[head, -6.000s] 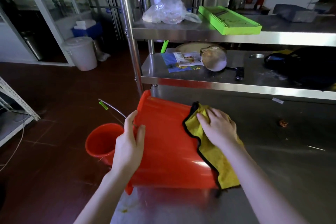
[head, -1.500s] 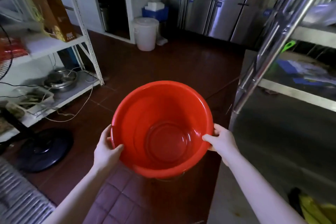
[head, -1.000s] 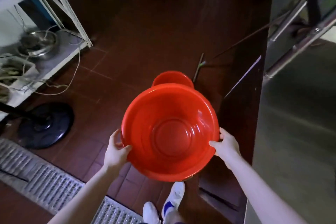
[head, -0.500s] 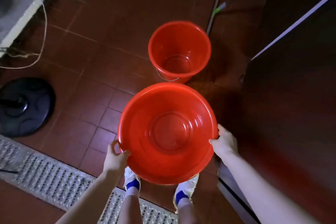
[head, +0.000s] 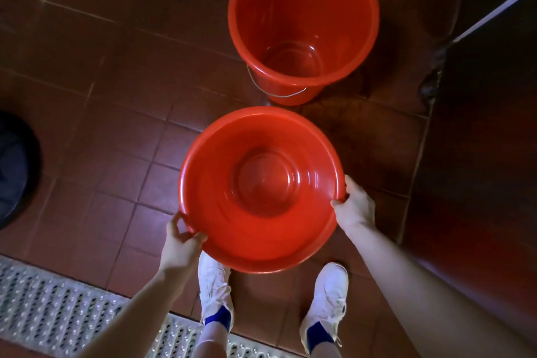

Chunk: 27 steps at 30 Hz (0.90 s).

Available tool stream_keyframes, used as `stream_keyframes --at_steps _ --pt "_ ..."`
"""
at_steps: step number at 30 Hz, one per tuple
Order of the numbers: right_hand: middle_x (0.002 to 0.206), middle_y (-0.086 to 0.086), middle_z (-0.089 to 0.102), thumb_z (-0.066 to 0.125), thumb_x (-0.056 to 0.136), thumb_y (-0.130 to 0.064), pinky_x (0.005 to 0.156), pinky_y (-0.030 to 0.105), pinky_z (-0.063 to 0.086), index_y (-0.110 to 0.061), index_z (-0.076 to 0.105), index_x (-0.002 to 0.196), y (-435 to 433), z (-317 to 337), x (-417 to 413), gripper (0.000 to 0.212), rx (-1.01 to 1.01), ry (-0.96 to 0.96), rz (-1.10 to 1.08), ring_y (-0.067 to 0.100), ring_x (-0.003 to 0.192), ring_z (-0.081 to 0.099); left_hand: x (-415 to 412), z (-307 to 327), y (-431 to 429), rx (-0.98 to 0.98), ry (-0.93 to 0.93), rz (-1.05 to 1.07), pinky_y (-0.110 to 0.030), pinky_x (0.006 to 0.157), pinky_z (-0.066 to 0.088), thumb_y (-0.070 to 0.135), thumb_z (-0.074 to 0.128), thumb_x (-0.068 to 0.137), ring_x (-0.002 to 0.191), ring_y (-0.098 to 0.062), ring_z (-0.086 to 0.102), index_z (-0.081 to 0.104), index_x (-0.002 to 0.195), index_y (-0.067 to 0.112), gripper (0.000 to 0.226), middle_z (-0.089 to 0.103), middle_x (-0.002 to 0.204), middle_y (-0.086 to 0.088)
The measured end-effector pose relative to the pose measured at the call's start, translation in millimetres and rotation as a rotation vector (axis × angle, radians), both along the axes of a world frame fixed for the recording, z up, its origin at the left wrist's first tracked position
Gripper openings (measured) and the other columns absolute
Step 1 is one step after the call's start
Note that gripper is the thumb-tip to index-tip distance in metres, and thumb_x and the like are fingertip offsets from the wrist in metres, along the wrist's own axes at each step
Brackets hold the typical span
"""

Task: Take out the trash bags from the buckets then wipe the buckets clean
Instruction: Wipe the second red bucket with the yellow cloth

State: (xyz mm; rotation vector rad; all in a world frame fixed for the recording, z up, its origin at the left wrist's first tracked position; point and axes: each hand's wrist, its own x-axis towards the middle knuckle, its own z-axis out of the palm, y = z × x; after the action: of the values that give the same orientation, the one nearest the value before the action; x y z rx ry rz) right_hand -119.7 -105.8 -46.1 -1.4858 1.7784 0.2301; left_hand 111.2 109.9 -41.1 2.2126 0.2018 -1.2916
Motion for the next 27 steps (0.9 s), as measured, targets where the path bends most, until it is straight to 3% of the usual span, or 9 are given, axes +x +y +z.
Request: stream_keyframes --at_steps 4,7,10,12,14,16,20,27 --pt "0.135 0.009 0.056 0.061 0.089 -0.006 0.104 0.037 0.042 -0.02 0.044 0.142 -21 -17 6 0.058 -0.064 -0.01 0.021 0.03 0.124 0.052 2 -16 -15 -0.066 -0.068 -0.058 -0.034 0.075 0.051 0.015 0.066 0.072 0.096 -0.024 0.063 0.033 0.14 0.026 0.076 0.06 0.11 -0.011" --pt "0.147 0.009 0.041 0.06 0.091 -0.013 0.105 0.038 0.04 -0.018 0.03 0.149 -25 -16 5 0.065 -0.122 0.053 0.182 0.032 0.13 0.045 -1 -22 -24 -0.061 -0.133 -0.121 -0.027 0.071 0.047 0.008 0.063 0.087 0.091 -0.012 0.06 0.035 0.141 0.025 0.064 0.059 0.111 -0.004" --pt "0.155 0.006 0.028 0.064 0.088 -0.025 0.115 0.041 0.026 -0.019 0.028 0.15 -19 -6 -6 0.072 -0.333 0.184 0.597 0.03 0.137 0.033 -4 -14 -29 0.046 -0.328 -0.258 -0.043 0.097 0.046 0.017 0.061 0.09 0.117 -0.028 0.055 0.035 0.148 0.02 0.063 0.046 0.138 -0.012" --pt "0.147 0.007 0.04 0.065 0.085 -0.03 0.119 0.045 0.018 -0.021 0.044 0.142 -11 -1 -8 0.061 -0.429 0.124 0.919 0.029 0.135 0.037 -8 -10 -29 0.089 -0.441 -0.345 -0.047 0.103 0.04 0.021 0.059 0.093 0.123 -0.032 0.05 0.028 0.153 0.019 0.068 0.039 0.148 -0.012" --pt "0.131 0.005 0.053 0.057 0.089 -0.035 0.12 0.043 0.014 -0.02 0.06 0.125 -1 0 -9 0.039 -0.399 0.044 1.203 0.027 0.128 0.043 -14 -7 -29 0.062 -0.477 -0.423 -0.048 0.105 0.038 0.019 0.057 0.092 0.126 -0.034 0.049 0.029 0.153 0.019 0.067 0.042 0.149 -0.011" --pt "0.124 0.003 0.052 0.045 0.096 -0.038 0.12 0.04 0.01 -0.02 0.062 0.118 9 -1 -15 0.034 -0.287 0.045 1.363 0.025 0.128 0.04 -23 -6 -26 0.069 -0.444 -0.48 -0.049 0.112 0.033 0.019 0.057 0.093 0.138 -0.036 0.039 0.023 0.155 0.019 0.071 0.032 0.158 -0.009" --pt "0.125 0.003 0.05 0.038 0.1 -0.035 0.119 0.038 0.01 -0.018 0.06 0.121 10 0 -42 0.035 -0.214 0.08 1.382 0.025 0.129 0.037 -42 -1 -23 0.112 -0.375 -0.558 -0.055 0.11 0.034 0.028 0.055 0.095 0.138 -0.042 0.037 0.009 0.157 0.027 0.077 0.013 0.164 -0.005" --pt "0.124 0.003 0.052 0.038 0.1 -0.032 0.118 0.039 0.017 -0.016 0.062 0.118 -6 10 -98 0.034 -0.151 0.126 1.33 0.024 0.128 0.037 -91 9 -33 0.056 -0.312 -0.706 -0.049 0.099 0.046 0.035 0.06 0.093 0.12 -0.038 0.058 0.007 0.157 0.032 0.083 0.017 0.164 -0.002"
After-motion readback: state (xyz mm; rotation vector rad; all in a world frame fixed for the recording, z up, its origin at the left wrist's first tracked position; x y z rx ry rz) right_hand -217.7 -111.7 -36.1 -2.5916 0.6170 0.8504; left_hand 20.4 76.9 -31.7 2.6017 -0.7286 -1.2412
